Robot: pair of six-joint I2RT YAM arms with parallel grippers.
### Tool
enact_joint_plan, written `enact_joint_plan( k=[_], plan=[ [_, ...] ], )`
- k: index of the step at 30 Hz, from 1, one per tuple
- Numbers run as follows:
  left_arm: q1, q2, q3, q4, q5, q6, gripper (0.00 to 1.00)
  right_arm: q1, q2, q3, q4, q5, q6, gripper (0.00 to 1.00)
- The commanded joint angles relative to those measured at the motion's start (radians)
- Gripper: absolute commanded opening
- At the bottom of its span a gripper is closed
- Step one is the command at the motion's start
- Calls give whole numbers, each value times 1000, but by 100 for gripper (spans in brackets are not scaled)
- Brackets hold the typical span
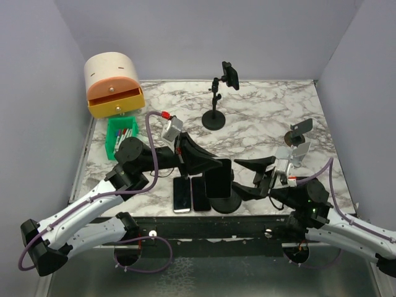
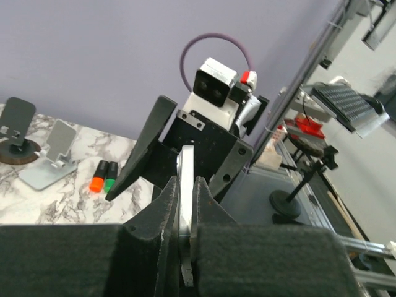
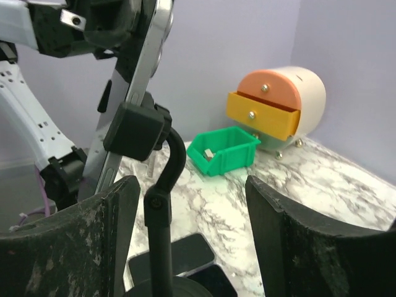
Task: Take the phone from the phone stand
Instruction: Place the phone stand with the phone at the center of the board.
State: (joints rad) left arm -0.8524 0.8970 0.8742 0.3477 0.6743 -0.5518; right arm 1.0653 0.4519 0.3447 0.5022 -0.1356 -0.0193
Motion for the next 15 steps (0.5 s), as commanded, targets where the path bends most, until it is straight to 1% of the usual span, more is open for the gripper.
enact_joint_plan(
  k=[1,2,3,4,6,9,13,15],
  plan=[
    [10,-7,20,116,-300,53,0,15,-35,63,-207,94,32,76],
    [10,-6,22,116,-339,55,0,15,-43,72,-241,157,64,78],
    [9,-4,27,116,-377,53,0,14,-50,83,-267,226,92,83],
    [10,3,31,116,-411,47,0,15,-56,99,-295,297,120,85],
    [9,18,42,116,-472,26,0,15,-62,134,-356,447,195,86],
    [9,52,60,116,-546,-21,0,15,-52,202,-467,624,289,87],
    [10,102,84,116,-612,-92,0,15,-53,278,-615,807,430,89],
    [10,131,94,116,-632,-117,0,15,-71,312,-688,888,530,92]
  ],
)
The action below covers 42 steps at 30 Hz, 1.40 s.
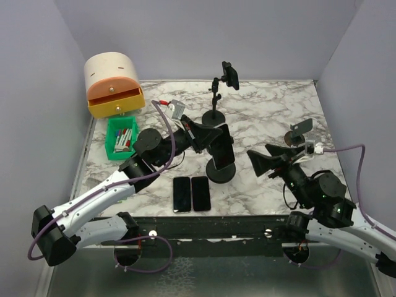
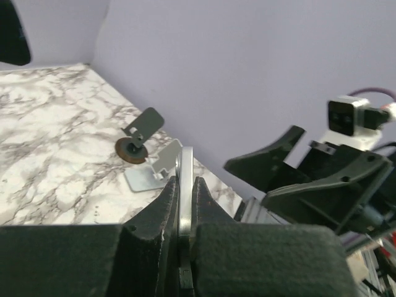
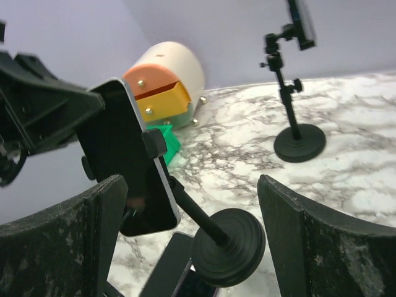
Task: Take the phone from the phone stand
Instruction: Place the phone stand with the phone at the center of the board.
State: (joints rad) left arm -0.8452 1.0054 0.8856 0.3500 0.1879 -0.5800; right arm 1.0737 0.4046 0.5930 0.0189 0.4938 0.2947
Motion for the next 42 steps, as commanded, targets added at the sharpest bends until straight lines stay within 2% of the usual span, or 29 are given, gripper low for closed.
enact_joint_plan(
  k=[1,4,14,19,29,42],
  plan=[
    [3,35,85,113,-155,-101,0,6,-35,78,-242,277,245,94],
    [4,87,98,116,-162,-136,0,7,-73,105,-279,260,270,99],
    [7,243,100,173,-136,-217,0,6,-179,84,-296,230,279,100],
    [7,276,33,278,-96,-170,0,6,-177,66,-285,176,212,100],
    [8,322,-61,448,126,-34,0,7,22,114,-281,53,86,99],
    [3,339,-138,492,228,75,1,6,20,113,-249,-7,13,99]
  ],
)
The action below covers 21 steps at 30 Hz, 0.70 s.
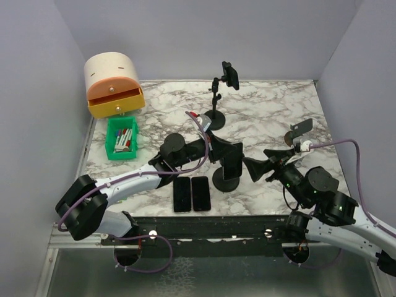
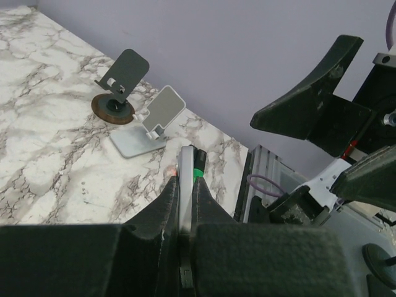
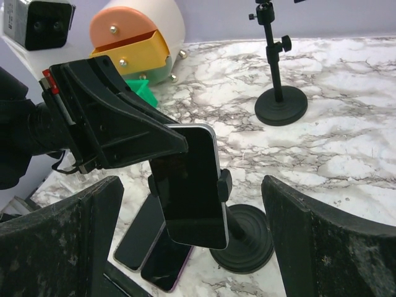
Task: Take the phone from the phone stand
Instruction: Place the phone stand with the phone at the center of the board.
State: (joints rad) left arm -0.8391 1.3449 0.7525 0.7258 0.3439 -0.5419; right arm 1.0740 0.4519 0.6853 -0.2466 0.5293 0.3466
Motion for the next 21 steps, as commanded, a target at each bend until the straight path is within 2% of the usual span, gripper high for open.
enact_joint_plan(
  k=[1,4,6,15,21],
  plan=[
    [-4,-3,-10,118,78,39,4,6,-36,20,17,-48,-43,98],
    [-6,-12,-27,118,85,43,22,6,-54,23,13,-53,-53,98],
    [-5,-21,-38,117,81,43,30,6,-60,26,10,-54,-58,98],
    [-5,-50,-67,116,73,45,39,6,-47,49,-14,-58,-55,99],
    [-5,-133,-96,114,26,87,64,6,-19,79,-56,0,-25,100]
  ],
)
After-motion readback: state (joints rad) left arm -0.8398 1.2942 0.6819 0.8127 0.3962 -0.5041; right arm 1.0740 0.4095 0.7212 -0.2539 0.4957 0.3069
